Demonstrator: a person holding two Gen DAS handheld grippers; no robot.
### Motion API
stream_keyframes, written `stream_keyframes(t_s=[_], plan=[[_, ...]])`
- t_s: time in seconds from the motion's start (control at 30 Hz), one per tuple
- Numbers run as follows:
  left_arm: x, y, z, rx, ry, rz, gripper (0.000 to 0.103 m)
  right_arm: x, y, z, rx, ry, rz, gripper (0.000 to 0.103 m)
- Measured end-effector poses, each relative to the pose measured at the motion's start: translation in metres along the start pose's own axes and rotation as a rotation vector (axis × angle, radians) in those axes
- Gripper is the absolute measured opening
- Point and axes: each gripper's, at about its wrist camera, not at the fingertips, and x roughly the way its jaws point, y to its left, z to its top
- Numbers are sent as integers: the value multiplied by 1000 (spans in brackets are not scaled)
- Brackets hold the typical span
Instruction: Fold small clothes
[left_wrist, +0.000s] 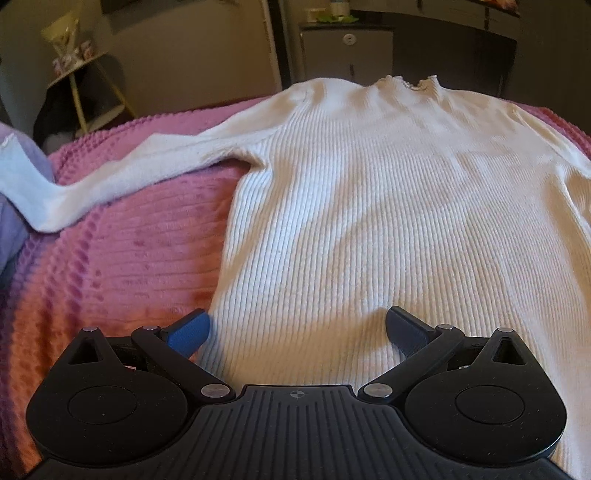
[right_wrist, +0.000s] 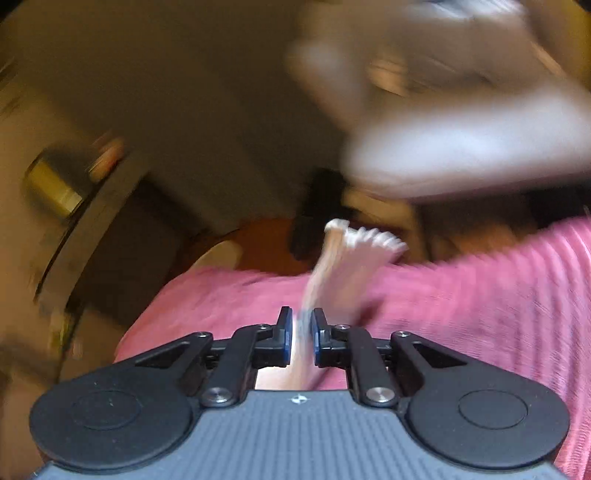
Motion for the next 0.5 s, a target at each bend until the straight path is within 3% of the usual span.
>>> stream_keyframes(t_s=[0.2,0.27,0.33,0.5], plan=[[0,8,5,-39,69,-26,103,-42,133,-58,-381,64,358,12],[-1,13,8,-51,87,-40,103,-48,160,-84,-448,131,427,20],[-4,15,10,-52,80,-47,103,-51,168,-108,-473,178,456,39],[-25,8,28,-39,-16,-159,103,-62,132,-135,-444,136,314,40]])
